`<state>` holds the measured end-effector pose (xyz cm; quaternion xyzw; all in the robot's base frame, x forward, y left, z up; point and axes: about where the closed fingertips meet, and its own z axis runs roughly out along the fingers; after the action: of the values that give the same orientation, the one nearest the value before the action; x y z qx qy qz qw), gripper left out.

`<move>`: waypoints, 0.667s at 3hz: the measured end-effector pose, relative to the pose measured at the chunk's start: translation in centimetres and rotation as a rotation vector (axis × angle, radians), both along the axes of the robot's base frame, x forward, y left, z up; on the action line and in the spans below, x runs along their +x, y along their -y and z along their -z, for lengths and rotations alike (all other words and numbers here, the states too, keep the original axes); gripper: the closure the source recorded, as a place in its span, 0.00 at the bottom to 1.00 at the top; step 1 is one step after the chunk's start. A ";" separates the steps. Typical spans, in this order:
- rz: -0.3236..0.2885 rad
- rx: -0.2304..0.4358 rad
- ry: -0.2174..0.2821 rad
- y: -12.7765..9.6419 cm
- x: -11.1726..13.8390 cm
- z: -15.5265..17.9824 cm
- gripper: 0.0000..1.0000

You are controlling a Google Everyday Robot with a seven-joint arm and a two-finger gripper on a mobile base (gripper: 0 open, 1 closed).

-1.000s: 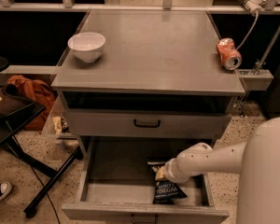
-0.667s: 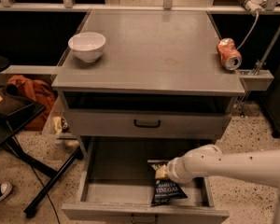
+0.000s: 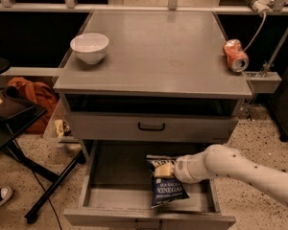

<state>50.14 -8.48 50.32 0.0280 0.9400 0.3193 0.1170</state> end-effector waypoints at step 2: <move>-0.203 0.028 0.363 -0.4 -2.8 -14.8 1.00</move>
Offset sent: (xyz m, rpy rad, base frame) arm -0.0470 0.0185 0.2657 -0.0221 -0.7240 0.4462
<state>47.30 -8.09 65.16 -0.1233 0.8970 0.3422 0.2513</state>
